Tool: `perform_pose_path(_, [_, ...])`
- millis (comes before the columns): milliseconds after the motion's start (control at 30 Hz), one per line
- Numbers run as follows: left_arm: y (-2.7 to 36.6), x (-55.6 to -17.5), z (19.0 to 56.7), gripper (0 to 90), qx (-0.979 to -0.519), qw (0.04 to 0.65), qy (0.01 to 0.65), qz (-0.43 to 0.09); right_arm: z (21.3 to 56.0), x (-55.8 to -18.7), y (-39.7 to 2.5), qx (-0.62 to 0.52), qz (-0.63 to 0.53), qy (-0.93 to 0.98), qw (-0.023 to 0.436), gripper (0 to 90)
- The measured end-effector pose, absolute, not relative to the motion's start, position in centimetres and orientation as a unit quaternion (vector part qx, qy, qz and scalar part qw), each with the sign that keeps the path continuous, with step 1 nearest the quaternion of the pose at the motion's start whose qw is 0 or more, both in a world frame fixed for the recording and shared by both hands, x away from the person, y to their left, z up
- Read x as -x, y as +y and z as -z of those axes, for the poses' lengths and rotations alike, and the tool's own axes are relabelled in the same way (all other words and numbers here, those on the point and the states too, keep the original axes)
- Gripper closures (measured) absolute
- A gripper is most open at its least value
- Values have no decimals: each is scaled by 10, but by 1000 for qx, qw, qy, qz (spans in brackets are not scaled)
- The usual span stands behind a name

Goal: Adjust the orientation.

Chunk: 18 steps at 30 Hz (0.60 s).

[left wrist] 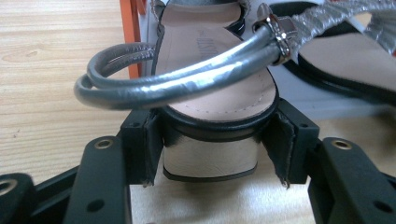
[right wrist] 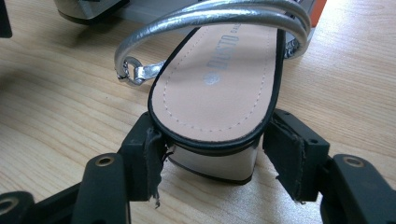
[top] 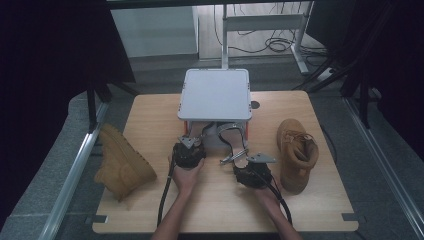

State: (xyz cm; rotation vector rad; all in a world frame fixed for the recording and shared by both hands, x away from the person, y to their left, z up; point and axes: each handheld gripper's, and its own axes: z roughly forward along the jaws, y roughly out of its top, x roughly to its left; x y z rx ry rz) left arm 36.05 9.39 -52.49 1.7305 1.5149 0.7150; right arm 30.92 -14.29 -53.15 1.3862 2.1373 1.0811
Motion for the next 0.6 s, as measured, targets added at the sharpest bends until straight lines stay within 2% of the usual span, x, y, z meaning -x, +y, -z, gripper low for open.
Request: perform_pose_path(600, [83,-380,528,424,-655,354,605,-284,532,-309,-143,-494,-385,757,186,406])
